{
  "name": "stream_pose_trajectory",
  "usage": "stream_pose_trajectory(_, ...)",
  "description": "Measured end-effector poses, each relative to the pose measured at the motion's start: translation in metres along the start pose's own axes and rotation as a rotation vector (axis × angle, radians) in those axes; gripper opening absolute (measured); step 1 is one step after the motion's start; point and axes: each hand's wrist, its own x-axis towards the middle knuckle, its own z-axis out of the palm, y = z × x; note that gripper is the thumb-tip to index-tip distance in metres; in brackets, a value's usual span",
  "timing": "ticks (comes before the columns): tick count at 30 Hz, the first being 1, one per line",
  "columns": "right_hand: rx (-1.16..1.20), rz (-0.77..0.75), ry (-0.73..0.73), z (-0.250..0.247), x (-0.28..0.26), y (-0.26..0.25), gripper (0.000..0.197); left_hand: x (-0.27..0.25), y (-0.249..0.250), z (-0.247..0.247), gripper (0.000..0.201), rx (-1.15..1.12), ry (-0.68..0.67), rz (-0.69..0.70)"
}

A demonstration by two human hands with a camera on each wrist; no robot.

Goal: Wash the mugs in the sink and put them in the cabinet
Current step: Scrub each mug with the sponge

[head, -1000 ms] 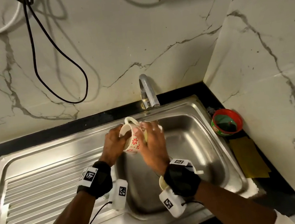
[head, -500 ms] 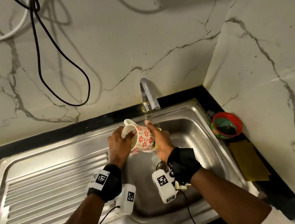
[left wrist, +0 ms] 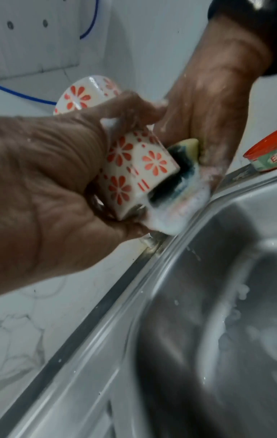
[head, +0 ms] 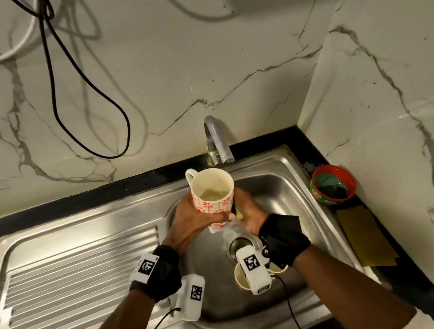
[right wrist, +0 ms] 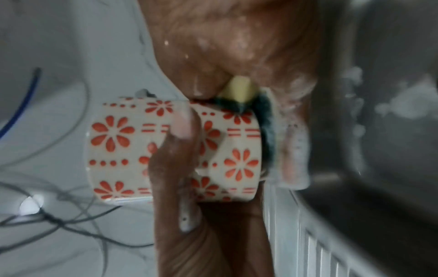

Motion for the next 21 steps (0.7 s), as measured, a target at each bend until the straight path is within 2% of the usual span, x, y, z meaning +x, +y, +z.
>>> stream_pose_trajectory(1, -0.112, -0.109, 0.098, -0.001, -0.003, -0.003, 0.034, 0.000, -0.003, -0.002, 0.070, 0.067, 0.059, 0.016)
stream_pose_trajectory(2, -0.226, -0.284, 0.234, -0.002, -0.008, -0.007, 0.033, 0.000, -0.004, -0.006, 0.068, 0.162, 0.116, 0.034)
stream_pose_trajectory(3, -0.326, -0.512, 0.349, 0.000, -0.016, -0.013, 0.034, 0.000, -0.007, -0.010, 0.067, 0.241, 0.155, 0.054)
stream_pose_trajectory(4, -0.434, -0.728, 0.394, 0.003, -0.025, -0.017, 0.038, -0.001, -0.009, -0.013, 0.068, 0.290, 0.169, 0.072)
stream_pose_trajectory(5, -0.556, -0.868, 0.365, 0.006, -0.031, -0.021, 0.046, -0.001, -0.011, -0.016, 0.070, 0.320, 0.168, 0.091)
stream_pose_trajectory(7, -0.819, -0.957, 0.231, 0.009, -0.034, -0.015, 0.059, -0.002, -0.015, -0.017, 0.074, 0.385, 0.155, 0.124)
stream_pose_trajectory(9, -0.985, -1.103, 0.166, 0.005, -0.033, -0.004, 0.054, 0.000, -0.019, -0.016, 0.075, 0.430, 0.137, 0.154)
stream_pose_trajectory(11, -1.054, -1.294, 0.166, 0.004, -0.034, 0.002, 0.050, 0.002, -0.022, -0.017, 0.076, 0.533, 0.114, 0.204)
stream_pose_trajectory(12, -1.087, -1.328, 0.192, 0.004, -0.034, 0.001, 0.051, 0.002, -0.023, -0.017, 0.076, 0.586, 0.099, 0.235)
stream_pose_trajectory(14, -1.208, -1.289, 0.237, 0.006, -0.033, -0.002, 0.054, 0.002, -0.021, -0.015, 0.080, 0.634, 0.076, 0.276)
stream_pose_trajectory(16, -1.253, -1.168, 0.102, 0.005, -0.030, -0.006, 0.061, 0.001, -0.018, -0.014, 0.084, 0.642, 0.063, 0.276)
stream_pose_trajectory(19, -1.260, -0.851, -0.178, 0.007, -0.032, -0.001, 0.076, 0.003, -0.027, -0.017, 0.091, 0.676, 0.059, 0.307)
stream_pose_trajectory(20, -1.206, -0.710, -0.233, 0.013, -0.035, -0.002, 0.072, 0.004, -0.030, -0.017, 0.094, 0.703, 0.056, 0.296)
stream_pose_trajectory(21, -1.051, -0.521, -0.258, 0.020, -0.037, -0.004, 0.065, 0.004, -0.034, -0.016, 0.097, 0.729, 0.059, 0.274)
